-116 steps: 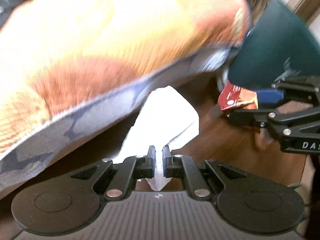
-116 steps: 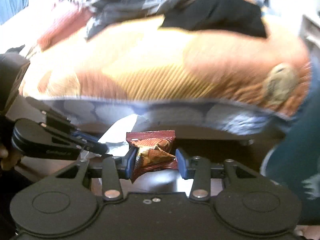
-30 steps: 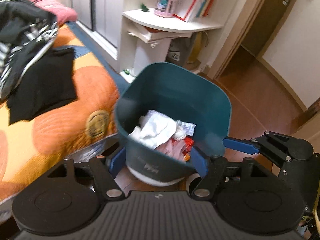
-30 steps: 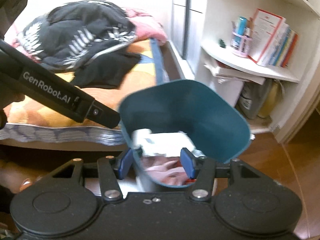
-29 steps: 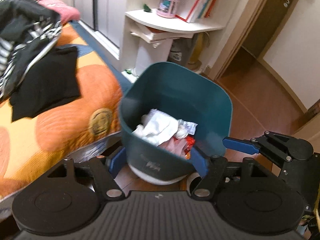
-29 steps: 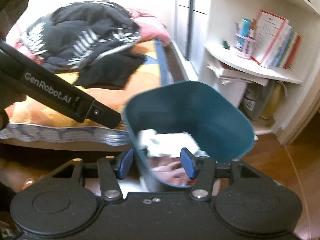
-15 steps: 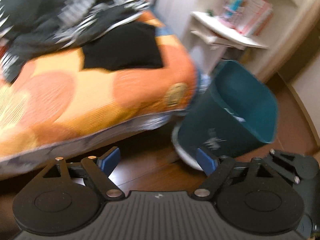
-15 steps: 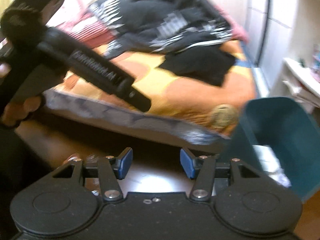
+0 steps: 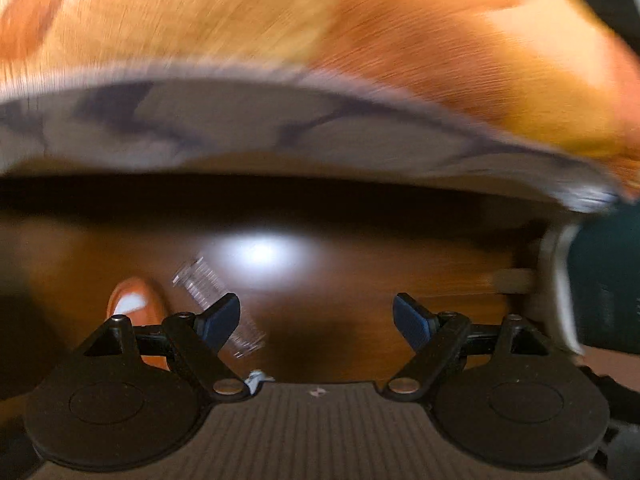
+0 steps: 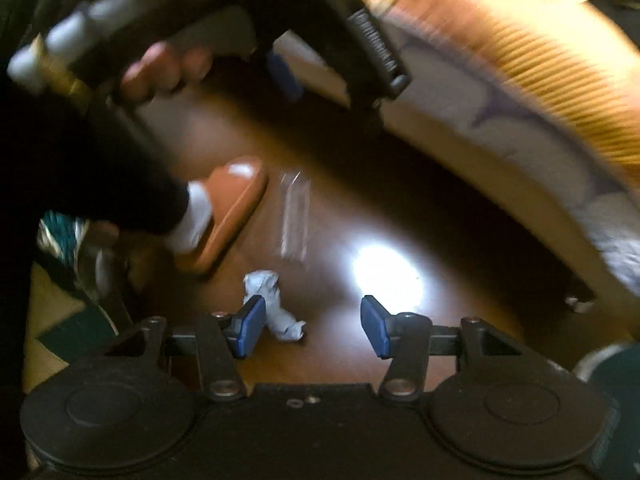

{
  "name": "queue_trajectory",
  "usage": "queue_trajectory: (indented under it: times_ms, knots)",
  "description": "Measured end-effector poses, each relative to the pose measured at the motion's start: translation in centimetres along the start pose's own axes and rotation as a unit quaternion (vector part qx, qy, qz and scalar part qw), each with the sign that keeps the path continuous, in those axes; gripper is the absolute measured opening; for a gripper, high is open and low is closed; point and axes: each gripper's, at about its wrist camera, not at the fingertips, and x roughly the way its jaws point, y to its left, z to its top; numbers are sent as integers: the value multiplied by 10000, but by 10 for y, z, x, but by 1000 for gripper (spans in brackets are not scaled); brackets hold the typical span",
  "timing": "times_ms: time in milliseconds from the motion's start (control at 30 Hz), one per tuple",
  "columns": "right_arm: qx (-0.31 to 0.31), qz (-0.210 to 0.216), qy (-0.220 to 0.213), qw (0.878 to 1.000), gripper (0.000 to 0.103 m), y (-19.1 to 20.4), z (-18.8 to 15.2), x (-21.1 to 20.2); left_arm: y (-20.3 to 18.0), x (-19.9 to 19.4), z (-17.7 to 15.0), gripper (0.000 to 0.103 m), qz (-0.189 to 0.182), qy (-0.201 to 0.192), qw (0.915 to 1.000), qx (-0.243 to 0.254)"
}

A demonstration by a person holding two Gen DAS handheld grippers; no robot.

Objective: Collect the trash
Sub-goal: 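Move both open grippers back down toward the floor under the bed, then grasp the clear plastic tray with the left gripper while the right grasps the crumpled foil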

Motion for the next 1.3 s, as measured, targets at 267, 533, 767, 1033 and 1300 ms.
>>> queue_trajectory:
  times_ms: [267,533,767,1033,1300]
  knots:
    - [-713,619,668,9933,53,16,-2,96,58,94,23,84,418,725,9915,-996]
    - [-2183,785,953,9680,53,46,-24,163,78,185,18,84,1074,1428,9769,-1171]
    - [-2430,748,967,9623,53,50,-33,214,98,236,15,84,1266,1778,9639,-1527]
    - [-2406,901,1028,9610,53,46,-39,254,110,269,3,84,1225,1974,9577,-1699]
    - [-2140,996,1193,9644,39,39,-35,278,106,281,-5,86,1259,2062,9579,-1551]
